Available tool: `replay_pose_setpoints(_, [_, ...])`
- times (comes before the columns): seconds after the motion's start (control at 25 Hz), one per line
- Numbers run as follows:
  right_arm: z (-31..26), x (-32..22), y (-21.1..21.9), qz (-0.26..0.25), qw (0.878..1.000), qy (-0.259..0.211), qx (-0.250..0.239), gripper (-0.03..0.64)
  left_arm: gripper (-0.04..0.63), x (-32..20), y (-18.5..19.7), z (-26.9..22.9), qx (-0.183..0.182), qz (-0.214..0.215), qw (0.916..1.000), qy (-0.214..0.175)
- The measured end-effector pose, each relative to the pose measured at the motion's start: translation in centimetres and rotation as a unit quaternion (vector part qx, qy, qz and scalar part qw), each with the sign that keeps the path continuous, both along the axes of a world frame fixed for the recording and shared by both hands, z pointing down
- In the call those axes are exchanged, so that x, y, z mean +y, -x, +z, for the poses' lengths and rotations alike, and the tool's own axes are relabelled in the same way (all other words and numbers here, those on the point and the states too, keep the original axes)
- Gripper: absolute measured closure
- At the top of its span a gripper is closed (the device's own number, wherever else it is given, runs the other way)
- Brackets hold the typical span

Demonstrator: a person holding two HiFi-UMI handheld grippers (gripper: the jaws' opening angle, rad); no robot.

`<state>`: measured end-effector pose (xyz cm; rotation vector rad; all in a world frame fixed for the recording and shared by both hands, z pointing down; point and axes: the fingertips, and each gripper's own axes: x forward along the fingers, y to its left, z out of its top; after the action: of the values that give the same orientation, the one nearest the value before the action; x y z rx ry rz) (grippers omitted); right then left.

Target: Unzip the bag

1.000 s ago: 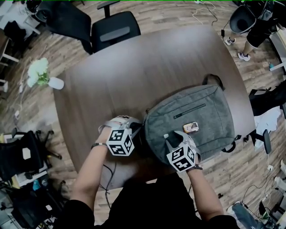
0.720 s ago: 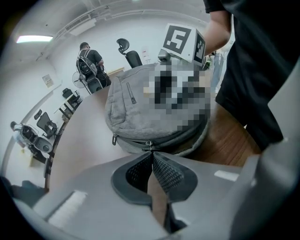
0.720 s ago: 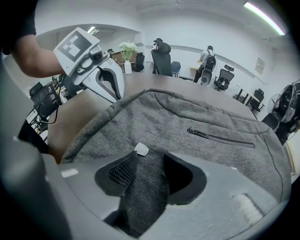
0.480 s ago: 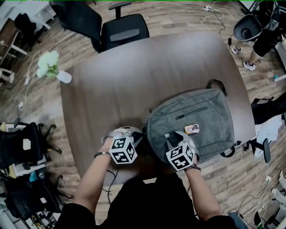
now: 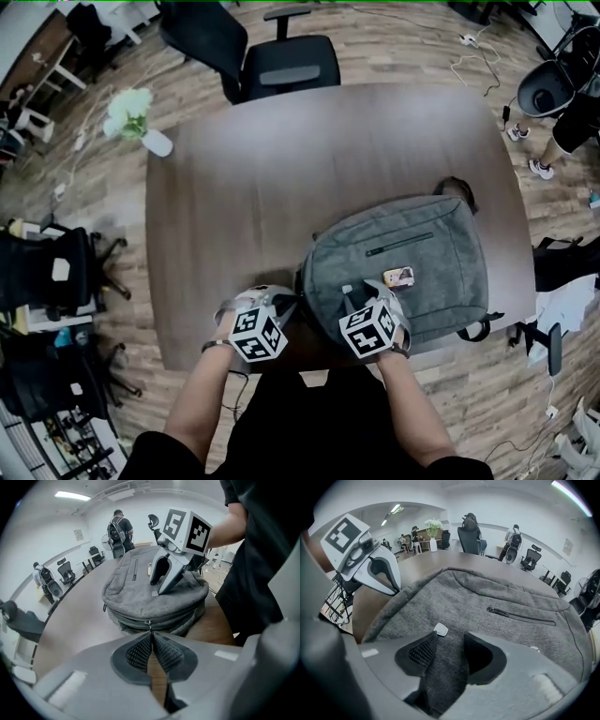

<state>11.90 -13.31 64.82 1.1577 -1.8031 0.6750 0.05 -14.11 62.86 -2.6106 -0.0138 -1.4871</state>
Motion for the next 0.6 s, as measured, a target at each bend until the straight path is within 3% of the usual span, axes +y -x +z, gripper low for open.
replay_pose_setpoints(0.24, [0.0,0.0,0.3,-0.016,1.0,-0.004,-0.006,0.439,0.566,2.6,-0.1,0.0,0.007,-0.06,0.9981,0.017])
replay_pose_setpoints(0.6, [0.0,-0.3,0.0,-0.022,1.0,-0.012,-0.004,0.44,0.56,7.3,-1.3,0.0,0.031,-0.093,0.9945,0.037])
